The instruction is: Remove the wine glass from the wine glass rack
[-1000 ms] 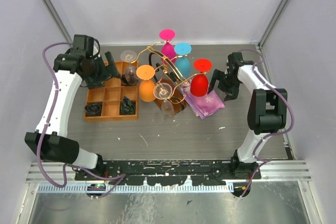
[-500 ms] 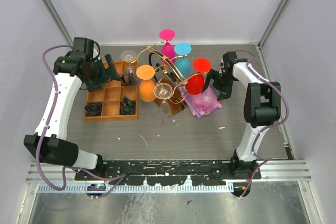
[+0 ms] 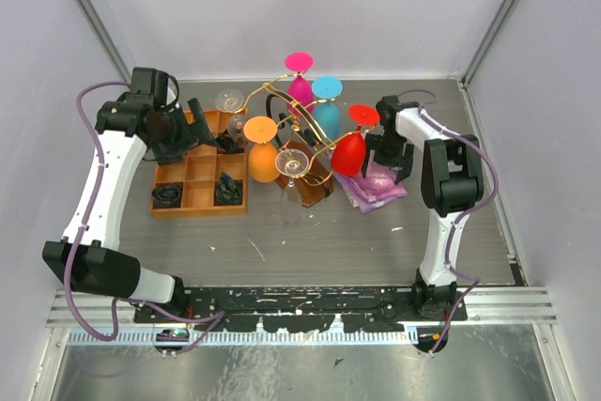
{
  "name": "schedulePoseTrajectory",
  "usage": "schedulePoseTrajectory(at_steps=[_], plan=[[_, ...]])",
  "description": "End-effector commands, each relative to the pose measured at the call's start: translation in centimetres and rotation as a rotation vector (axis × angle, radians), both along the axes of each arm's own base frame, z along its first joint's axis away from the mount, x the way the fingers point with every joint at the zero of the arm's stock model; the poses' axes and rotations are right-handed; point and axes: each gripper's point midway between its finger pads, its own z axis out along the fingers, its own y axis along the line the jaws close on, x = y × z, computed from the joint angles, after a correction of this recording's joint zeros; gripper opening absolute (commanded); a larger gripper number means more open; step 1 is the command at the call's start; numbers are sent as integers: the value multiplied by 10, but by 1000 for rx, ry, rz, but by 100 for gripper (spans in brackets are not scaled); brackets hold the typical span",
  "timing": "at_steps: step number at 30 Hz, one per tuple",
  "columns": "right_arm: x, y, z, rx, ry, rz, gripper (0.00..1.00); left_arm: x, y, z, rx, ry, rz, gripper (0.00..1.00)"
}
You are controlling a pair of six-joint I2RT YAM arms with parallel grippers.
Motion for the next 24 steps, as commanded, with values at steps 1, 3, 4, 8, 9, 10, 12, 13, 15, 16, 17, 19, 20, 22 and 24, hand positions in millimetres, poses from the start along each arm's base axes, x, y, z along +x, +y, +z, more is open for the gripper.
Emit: schedulePoseTrajectory(at_steps=[1,3,4,8,9,10,12,13,15,16,17,19,20,22,24], plan=[[-10,-65,-15,-180,60,-91,100,-4,4,15,11,-41,-3,99],[-12,-90,-16,-188,68,-148,100,-5,5,17,16,-43,-4,99],[-13,-104,-15,-209,68,-173,100,-5,6,17,20,-44,-4,99],[-16,-168,-2,-323,72,-296,100,-5,7,18,26,-46,-5,99],[-16,-181,4,-356,65,-331,100,-5,7,18,25,-42,-4,99],[-16,-193,12,-398,55,-354,100,-5,7,18,25,-41,-4,99],[-7,-203,36,-449,-9,-385,100,-5,10,17,37,-41,0,99],[0,-201,53,-444,-70,-390,100,-5,13,17,56,-45,8,99],[15,-187,85,-441,-186,-365,100,-3,22,12,98,-44,37,99],[22,-175,96,-411,-236,-343,100,-1,27,6,115,-34,54,99],[29,-160,102,-340,-277,-327,100,0,31,-2,120,-14,72,99],[39,-125,99,-142,-306,-286,100,2,34,-21,95,50,97,99],[41,-110,94,-64,-300,-266,100,3,36,-31,87,82,109,99],[42,-92,79,22,-269,-235,100,4,42,-49,97,134,134,99],[40,-80,63,87,-232,-209,100,6,50,-64,100,166,161,99]])
